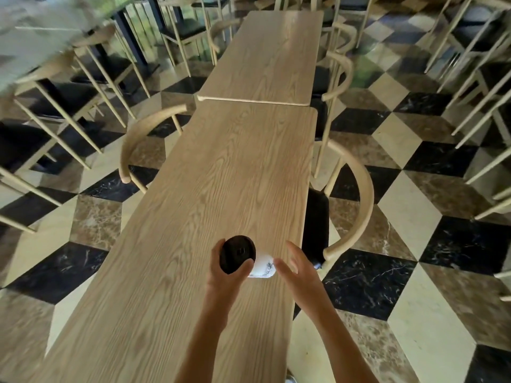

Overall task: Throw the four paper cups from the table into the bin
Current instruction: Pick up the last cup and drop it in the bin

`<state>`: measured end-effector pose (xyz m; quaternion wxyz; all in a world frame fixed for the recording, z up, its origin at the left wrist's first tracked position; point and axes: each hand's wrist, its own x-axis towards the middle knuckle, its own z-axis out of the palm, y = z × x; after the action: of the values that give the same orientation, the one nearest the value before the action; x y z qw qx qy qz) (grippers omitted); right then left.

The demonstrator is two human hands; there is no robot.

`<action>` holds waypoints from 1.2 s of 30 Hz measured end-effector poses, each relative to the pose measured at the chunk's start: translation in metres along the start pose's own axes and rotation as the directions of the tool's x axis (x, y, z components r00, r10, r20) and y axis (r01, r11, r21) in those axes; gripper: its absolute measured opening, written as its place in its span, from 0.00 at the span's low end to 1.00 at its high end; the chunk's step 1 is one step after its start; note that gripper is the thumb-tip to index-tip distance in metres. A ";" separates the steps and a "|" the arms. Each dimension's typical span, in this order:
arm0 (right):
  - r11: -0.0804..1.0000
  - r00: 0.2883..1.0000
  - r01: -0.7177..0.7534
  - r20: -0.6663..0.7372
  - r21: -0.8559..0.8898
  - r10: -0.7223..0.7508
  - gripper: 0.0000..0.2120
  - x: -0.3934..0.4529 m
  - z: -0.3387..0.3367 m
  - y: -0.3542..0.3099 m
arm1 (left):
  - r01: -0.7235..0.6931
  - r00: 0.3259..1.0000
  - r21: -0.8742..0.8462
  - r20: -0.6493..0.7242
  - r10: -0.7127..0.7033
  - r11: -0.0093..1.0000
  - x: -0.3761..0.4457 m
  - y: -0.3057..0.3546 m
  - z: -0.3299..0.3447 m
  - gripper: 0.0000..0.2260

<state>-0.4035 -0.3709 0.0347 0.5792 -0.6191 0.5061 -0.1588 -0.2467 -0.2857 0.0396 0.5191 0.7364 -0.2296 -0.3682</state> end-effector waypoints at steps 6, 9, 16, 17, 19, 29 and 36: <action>0.998 0.998 0.054 -0.013 0.036 -0.054 0.37 -0.020 -0.004 -0.013 | -0.001 0.997 -0.318 0.072 0.025 0.948 -0.029 0.020 -0.013 0.30; 0.991 0.995 0.099 -0.036 0.089 -0.097 0.35 -0.036 -0.007 -0.018 | 0.030 0.993 -0.428 0.120 0.024 0.903 -0.045 0.027 -0.017 0.31; 0.959 0.975 0.193 -0.149 0.206 -0.164 0.31 -0.101 -0.022 -0.028 | 0.043 0.968 -0.448 0.240 0.073 0.893 -0.092 0.044 -0.020 0.25; 0.956 0.967 0.211 -0.185 0.202 -0.174 0.29 -0.112 -0.025 -0.028 | 0.027 0.960 -0.424 0.264 0.095 0.905 -0.099 0.047 -0.018 0.25; 0.953 0.949 0.222 -0.269 0.206 -0.163 0.29 -0.137 -0.032 -0.023 | -0.008 0.934 -0.372 0.328 0.140 0.928 -0.113 0.052 -0.015 0.27; 0.970 0.705 0.136 -0.708 0.201 0.048 0.29 -0.329 -0.064 0.046 | -0.105 0.634 -0.187 0.744 0.210 0.977 -0.227 0.040 0.046 0.34; 0.948 0.421 0.189 -0.893 0.257 0.158 0.29 -0.503 -0.099 0.114 | -0.095 0.314 -0.139 0.935 0.162 0.986 -0.370 0.023 0.129 0.36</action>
<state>-0.7514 0.0024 0.1584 0.3055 -0.3381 0.6988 -0.5514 -0.5776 -0.1039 0.1490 0.3378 0.3498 -0.5350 -0.6909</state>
